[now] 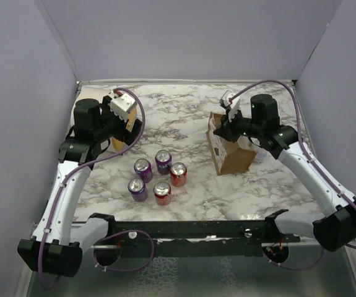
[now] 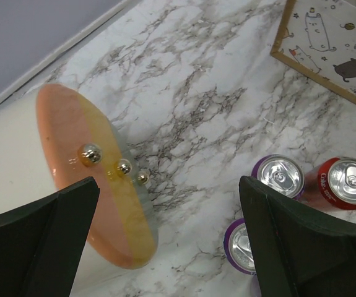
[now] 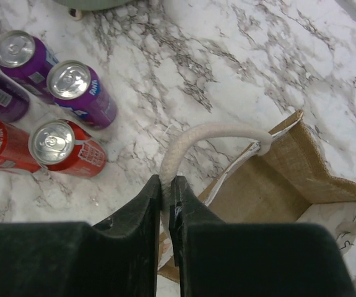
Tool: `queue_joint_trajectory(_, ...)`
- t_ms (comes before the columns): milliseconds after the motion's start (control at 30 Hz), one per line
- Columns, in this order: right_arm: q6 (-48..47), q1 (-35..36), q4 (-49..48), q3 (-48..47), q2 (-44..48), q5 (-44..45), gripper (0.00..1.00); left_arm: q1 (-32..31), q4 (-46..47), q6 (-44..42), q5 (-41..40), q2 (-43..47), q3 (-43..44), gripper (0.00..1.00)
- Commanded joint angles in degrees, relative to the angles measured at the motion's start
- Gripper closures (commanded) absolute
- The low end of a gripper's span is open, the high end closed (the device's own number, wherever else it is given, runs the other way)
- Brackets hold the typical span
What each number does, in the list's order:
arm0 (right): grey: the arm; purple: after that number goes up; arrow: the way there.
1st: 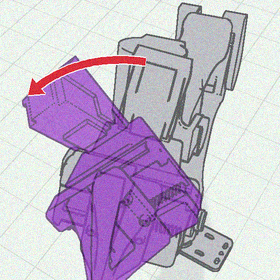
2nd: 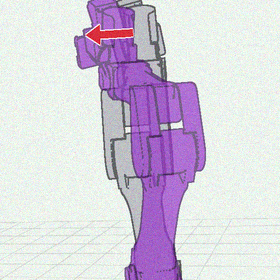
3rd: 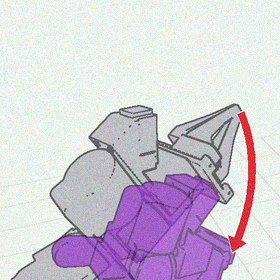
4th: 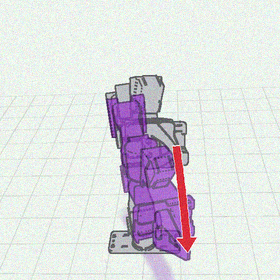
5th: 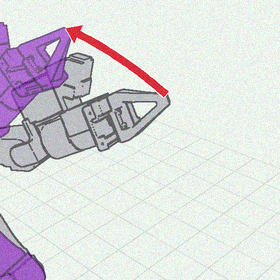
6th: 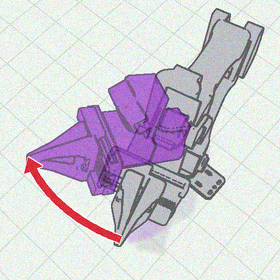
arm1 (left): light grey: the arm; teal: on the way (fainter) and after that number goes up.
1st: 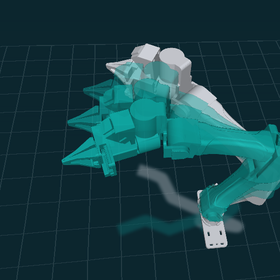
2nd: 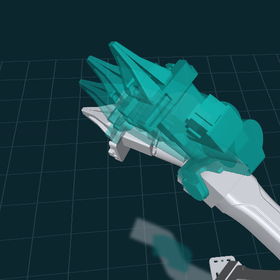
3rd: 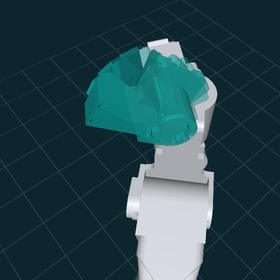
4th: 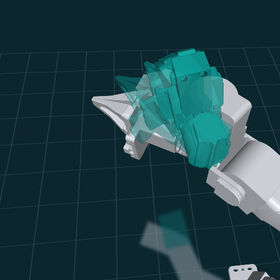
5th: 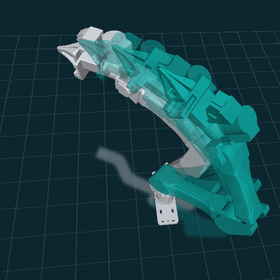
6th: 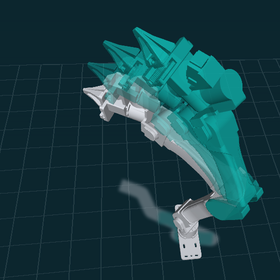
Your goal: Place the beverage into the canvas bag
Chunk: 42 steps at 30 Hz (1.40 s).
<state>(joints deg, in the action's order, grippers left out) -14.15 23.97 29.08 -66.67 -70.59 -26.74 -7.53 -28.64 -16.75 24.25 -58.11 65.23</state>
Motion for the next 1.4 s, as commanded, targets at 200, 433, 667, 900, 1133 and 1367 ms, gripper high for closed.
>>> queue_joint_trajectory(200, 6.09, 4.47, -6.37, 1.22, 0.61, -7.35, 0.91, -7.83, -7.14, -9.2, 6.12, -1.78, -1.8, 0.01)
queue_joint_trajectory(433, 6.62, 5.3, -7.11, 2.47, 0.85, -12.48, 0.66, -11.05, -7.17, -11.26, 9.16, -2.26, -5.14, 0.01)
queue_joint_trajectory(667, 2.51, 5.1, -3.99, 2.57, 5.73, -7.36, 0.17, -12.7, -6.58, -12.99, 10.24, -2.62, -7.36, 0.01)
queue_joint_trajectory(900, 0.87, -1.45, -1.59, 2.98, 12.64, -3.87, 0.13, -13.91, -4.68, -12.76, 9.77, -3.37, -7.79, 0.01)
queue_joint_trajectory(1133, 2.37, -3.84, -3.56, 4.94, 11.31, 5.27, 0.13, -15.71, -5.83, -14.86, 9.07, -3.89, -7.55, 0.01)
queue_joint_trajectory(1367, 4.0, -3.84, -5.47, 5.14, 5.68, 6.99, 0.26, -18.8, -8.32, -17.41, 9.52, -5.02, -7.22, 0.01)
